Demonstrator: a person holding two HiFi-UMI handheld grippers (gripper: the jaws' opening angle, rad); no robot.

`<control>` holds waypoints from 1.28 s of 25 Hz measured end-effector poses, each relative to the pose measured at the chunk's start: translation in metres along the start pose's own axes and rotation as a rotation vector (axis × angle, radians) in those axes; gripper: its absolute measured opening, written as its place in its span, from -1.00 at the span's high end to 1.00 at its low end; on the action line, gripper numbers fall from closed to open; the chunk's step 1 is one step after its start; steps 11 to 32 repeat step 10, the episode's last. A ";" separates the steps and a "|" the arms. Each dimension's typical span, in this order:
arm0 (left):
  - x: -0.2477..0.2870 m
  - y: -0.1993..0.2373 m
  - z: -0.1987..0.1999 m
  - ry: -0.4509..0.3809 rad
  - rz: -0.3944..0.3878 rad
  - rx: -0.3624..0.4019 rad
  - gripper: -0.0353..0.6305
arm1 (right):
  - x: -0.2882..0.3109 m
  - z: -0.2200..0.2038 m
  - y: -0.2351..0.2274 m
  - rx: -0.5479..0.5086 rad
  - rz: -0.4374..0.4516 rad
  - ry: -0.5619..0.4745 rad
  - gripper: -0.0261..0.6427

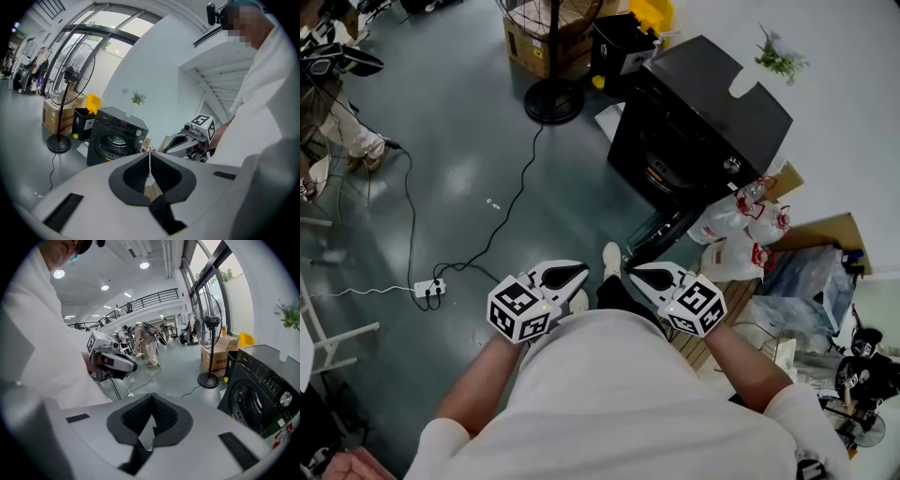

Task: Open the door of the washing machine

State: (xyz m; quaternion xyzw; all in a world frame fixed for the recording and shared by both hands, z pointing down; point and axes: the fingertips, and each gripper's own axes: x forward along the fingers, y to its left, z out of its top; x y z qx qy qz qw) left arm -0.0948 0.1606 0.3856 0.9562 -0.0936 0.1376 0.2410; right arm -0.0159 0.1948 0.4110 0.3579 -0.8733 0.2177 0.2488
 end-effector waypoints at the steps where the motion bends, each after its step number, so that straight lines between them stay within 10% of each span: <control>1: 0.000 0.000 0.000 0.003 0.002 0.000 0.83 | 0.000 0.000 0.000 0.002 0.001 0.000 0.90; 32: 0.010 0.005 -0.007 0.029 0.014 -0.020 0.83 | 0.003 -0.005 -0.016 0.019 -0.009 -0.004 0.90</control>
